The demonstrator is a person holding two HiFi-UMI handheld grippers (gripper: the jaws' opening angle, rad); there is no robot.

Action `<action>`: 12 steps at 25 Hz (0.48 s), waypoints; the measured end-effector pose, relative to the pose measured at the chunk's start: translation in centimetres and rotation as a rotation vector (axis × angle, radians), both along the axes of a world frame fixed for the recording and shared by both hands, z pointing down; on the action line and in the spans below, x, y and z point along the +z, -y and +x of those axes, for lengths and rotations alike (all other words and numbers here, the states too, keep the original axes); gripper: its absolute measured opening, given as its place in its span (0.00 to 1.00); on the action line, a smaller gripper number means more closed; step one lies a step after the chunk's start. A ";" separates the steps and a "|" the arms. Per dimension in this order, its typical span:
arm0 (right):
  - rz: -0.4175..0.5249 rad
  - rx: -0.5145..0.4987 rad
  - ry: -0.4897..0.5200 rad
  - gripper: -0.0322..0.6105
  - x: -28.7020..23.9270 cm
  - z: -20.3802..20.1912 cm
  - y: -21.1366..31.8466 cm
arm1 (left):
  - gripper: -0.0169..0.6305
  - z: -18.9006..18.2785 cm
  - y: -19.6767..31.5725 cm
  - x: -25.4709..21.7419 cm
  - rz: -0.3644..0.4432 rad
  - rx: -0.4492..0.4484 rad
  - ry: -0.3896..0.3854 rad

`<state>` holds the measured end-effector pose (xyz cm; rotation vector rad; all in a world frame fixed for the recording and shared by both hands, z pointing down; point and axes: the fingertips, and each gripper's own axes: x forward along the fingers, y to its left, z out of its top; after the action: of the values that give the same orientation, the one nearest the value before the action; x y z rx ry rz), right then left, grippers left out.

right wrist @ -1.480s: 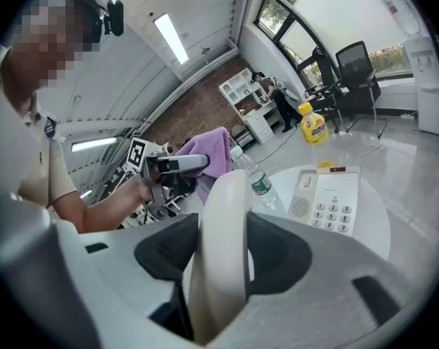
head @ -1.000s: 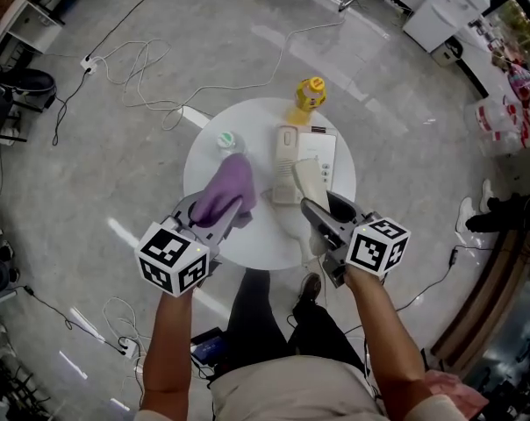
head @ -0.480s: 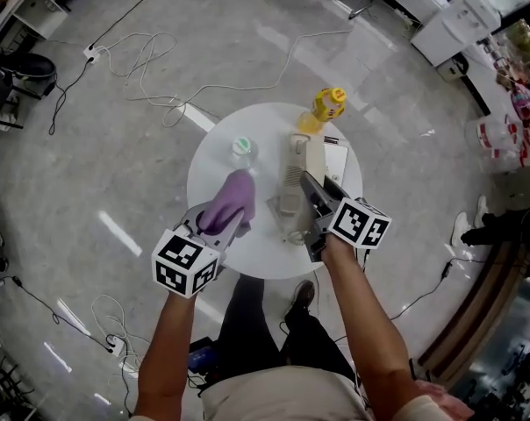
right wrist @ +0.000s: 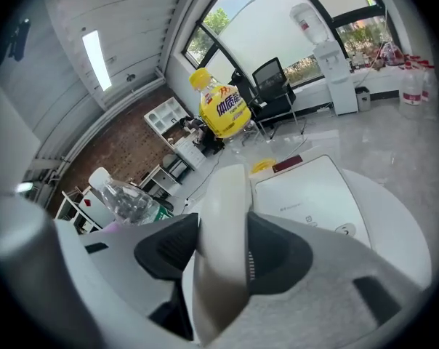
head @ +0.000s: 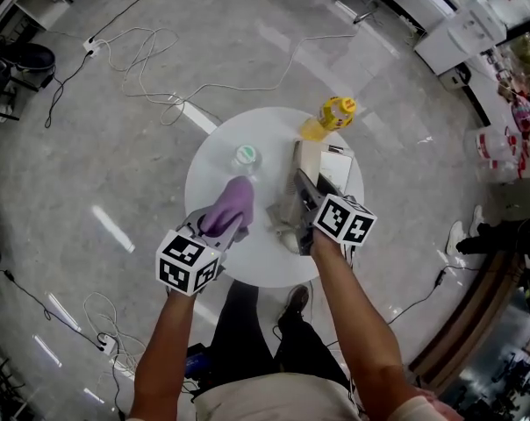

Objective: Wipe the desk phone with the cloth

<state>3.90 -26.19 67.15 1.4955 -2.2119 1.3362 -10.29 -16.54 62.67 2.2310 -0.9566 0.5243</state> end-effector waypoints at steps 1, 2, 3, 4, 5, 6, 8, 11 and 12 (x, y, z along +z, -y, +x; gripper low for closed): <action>-0.001 -0.002 -0.007 0.35 0.3 0.1 0.2 | 0.14 0.1 0.1 0.2 -0.004 -0.001 -0.001; -0.002 -0.004 -0.014 0.35 0.6 0.1 0.3 | 0.14 0.1 0.2 0.5 -0.007 -0.002 -0.001; 0.000 -0.007 -0.020 0.35 0.7 0.1 0.5 | 0.14 0.2 0.2 0.7 -0.010 -0.003 -0.002; 0.003 -0.009 -0.025 0.35 0.7 0.0 0.7 | 0.14 0.3 0.4 0.9 -0.014 -0.004 -0.001; 0.006 -0.012 -0.029 0.35 0.7 -0.1 0.9 | 0.14 0.4 0.5 1.1 -0.016 -0.004 -0.001; 0.009 -0.016 -0.033 0.35 0.7 -0.2 1.1 | 0.14 0.5 0.6 1.3 -0.020 -0.004 0.000; 0.010 -0.025 -0.042 0.36 0.8 -0.5 1.1 | 0.14 0.8 0.8 1.8 -0.027 -0.002 0.001; 0.010 -0.033 -0.070 0.36 1.1 -0.6 0.7 | 0.14 1.5 0.9 2.7 -0.037 0.004 0.010; 0.009 -0.029 -0.080 0.36 1.3 -0.5 0.5 | 0.14 1.7 0.9 3.0 -0.039 0.005 0.014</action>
<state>3.41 -26.69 68.41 1.4866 -2.1844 1.2370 -8.60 -17.43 65.64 2.1982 -0.9399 0.5566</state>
